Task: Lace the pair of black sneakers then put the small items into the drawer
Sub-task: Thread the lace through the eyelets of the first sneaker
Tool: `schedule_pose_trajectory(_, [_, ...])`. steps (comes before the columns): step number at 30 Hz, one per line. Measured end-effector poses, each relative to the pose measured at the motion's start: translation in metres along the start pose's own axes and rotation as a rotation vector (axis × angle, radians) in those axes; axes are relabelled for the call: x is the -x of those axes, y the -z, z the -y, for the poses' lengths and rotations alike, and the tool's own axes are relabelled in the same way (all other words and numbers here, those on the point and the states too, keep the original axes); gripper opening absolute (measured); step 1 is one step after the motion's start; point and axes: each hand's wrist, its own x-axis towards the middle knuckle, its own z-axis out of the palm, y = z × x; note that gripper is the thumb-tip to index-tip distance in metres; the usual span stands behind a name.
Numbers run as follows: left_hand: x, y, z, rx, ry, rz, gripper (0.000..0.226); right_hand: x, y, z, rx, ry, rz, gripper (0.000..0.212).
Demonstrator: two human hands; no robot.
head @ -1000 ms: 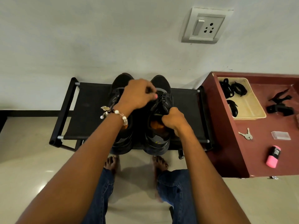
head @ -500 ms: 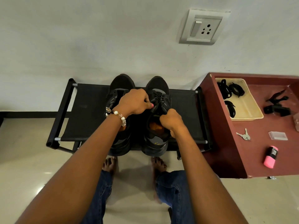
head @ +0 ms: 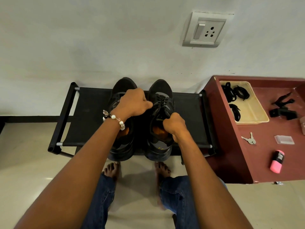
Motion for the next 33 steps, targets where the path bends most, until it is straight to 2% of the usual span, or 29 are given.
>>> schedule_pose_trajectory(1, [0.000,-0.002,0.000,-0.098,-0.018,0.001,0.020,0.000,0.000,0.000,-0.003,-0.006,0.000,0.043])
schedule_pose_trajectory(3, [0.001,-0.009,-0.002,-0.232,-0.053,-0.026,0.029,-0.001,-0.001,0.000,-0.016,-0.017,0.005,0.045])
schedule_pose_trajectory(6, [-0.002,-0.017,-0.004,-0.326,-0.123,-0.113,0.025,-0.001,-0.001,0.000,-0.017,-0.028,0.008,0.047])
schedule_pose_trajectory(9, [-0.004,-0.021,-0.005,-0.294,-0.126,-0.112,0.020,-0.002,-0.001,-0.001,-0.025,-0.045,0.008,0.047])
schedule_pose_trajectory(13, [-0.004,-0.025,-0.004,-0.284,-0.127,-0.210,0.014,-0.002,-0.001,0.000,-0.033,-0.038,0.010,0.046])
schedule_pose_trajectory(19, [-0.006,-0.027,-0.002,-0.287,-0.059,-0.231,0.021,-0.002,-0.003,-0.002,-0.074,-0.023,0.002,0.042])
schedule_pose_trajectory(23, [-0.006,-0.015,0.000,-0.089,-0.006,-0.171,0.018,-0.004,-0.003,-0.002,-0.055,-0.014,-0.013,0.039])
schedule_pose_trajectory(26, [-0.003,0.003,-0.002,0.303,-0.015,-0.152,0.005,-0.001,0.002,-0.001,-0.040,-0.003,0.031,0.031])
schedule_pose_trajectory(27, [0.001,0.009,-0.005,0.432,-0.022,-0.135,0.007,0.000,0.005,-0.001,-0.033,0.011,0.053,0.032])
schedule_pose_trajectory(29, [0.009,0.020,-0.014,0.642,-0.041,-0.133,0.006,0.001,0.013,0.002,-0.020,0.056,0.074,0.050])
schedule_pose_trajectory(31, [0.016,0.031,-0.025,0.811,-0.034,-0.144,0.008,0.005,0.027,0.008,-0.149,0.161,0.052,0.055])
schedule_pose_trajectory(33, [0.021,0.040,-0.035,0.923,-0.030,-0.133,0.011,0.013,0.041,0.016,-0.440,0.328,0.031,0.037])
